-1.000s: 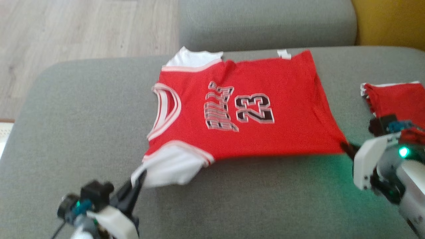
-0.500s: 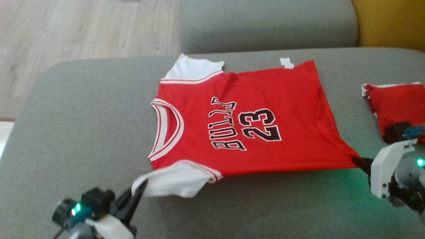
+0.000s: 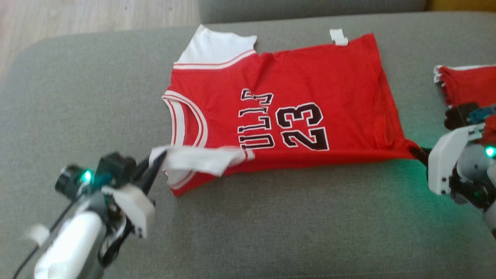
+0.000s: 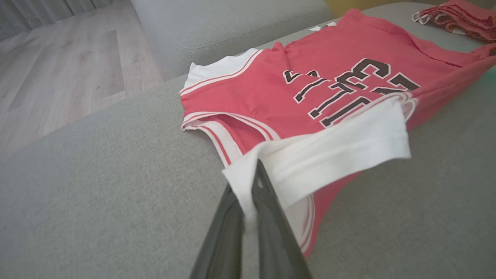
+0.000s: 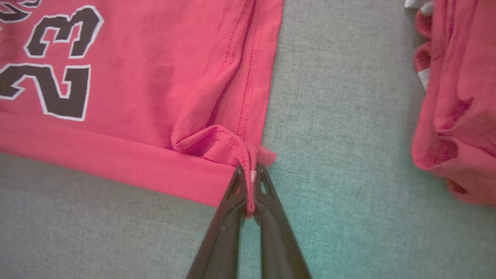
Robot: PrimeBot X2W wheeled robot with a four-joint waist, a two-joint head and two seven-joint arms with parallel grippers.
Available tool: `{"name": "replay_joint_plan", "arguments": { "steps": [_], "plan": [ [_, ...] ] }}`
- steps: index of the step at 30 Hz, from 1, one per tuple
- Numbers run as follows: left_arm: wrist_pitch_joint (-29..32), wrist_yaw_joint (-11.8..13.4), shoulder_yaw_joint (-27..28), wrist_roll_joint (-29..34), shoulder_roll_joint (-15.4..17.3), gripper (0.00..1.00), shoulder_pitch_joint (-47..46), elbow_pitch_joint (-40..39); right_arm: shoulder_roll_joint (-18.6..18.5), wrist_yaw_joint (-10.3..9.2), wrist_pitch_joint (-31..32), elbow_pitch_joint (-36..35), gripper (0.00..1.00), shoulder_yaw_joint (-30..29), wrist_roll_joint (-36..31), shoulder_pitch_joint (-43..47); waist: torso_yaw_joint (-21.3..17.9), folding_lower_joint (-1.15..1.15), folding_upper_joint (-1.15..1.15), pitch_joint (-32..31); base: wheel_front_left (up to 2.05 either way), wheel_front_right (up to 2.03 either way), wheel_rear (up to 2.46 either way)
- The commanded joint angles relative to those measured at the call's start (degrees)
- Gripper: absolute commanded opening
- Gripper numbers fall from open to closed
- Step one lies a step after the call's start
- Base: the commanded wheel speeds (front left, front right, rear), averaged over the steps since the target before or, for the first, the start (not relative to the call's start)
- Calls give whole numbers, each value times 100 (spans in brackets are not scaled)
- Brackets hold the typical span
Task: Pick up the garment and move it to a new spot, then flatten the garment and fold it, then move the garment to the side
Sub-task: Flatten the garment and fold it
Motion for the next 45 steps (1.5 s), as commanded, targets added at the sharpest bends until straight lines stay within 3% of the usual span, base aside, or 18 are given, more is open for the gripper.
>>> {"name": "replay_joint_plan", "arguments": {
  "steps": [1, 17, 18, 19, 29, 37, 41, 45],
  "plan": [
    [-20, -2, 232, 37, 168, 0, -452, -34, -98, 37, 28, -83, 0, -74, -85, -197, 5, 0, 0, 126, 0, 0, 0],
    [-263, -82, -647, 131, -15, 0, -2117, 1461, 262, 37, -342, 206, 0, -148, -522, -873, 22, 0, 0, 580, 0, 0, 0],
    [-301, -81, -645, 122, -38, 8, -2175, 1535, 278, 37, -461, 232, 53, -177, -572, -915, 20, 0, 0, 592, 0, 0, 0],
    [-356, -63, -642, 134, -59, 100, -2231, 1601, 309, 37, -572, 278, 100, -219, -600, -951, 18, 0, 0, 603, 0, 0, 0],
    [-1202, 688, 48, -276, -521, 100, -2267, 1721, 741, 37, -2334, 460, 100, -822, -808, -1063, -4, 0, 0, 430, 0, 0, 0],
    [-1285, 1288, 1398, -465, -1256, 100, -1162, -146, 1313, 37, -3804, 233, 100, -1640, -1061, -454, -42, 0, 0, 70, 0, 0, 0],
    [-1286, 1377, 1899, -263, -1743, 100, -410, -887, 1739, 37, -4343, -4, 100, -2128, -1432, 63, -81, 0, 0, -113, 0, 0, 0],
    [-1286, 1324, 2004, -76, -1984, 100, 205, -1121, 2210, 37, -4571, -389, 100, -2553, -2022, 643, -120, 0, 0, -258, 0, 0, 0]
  ]
}}
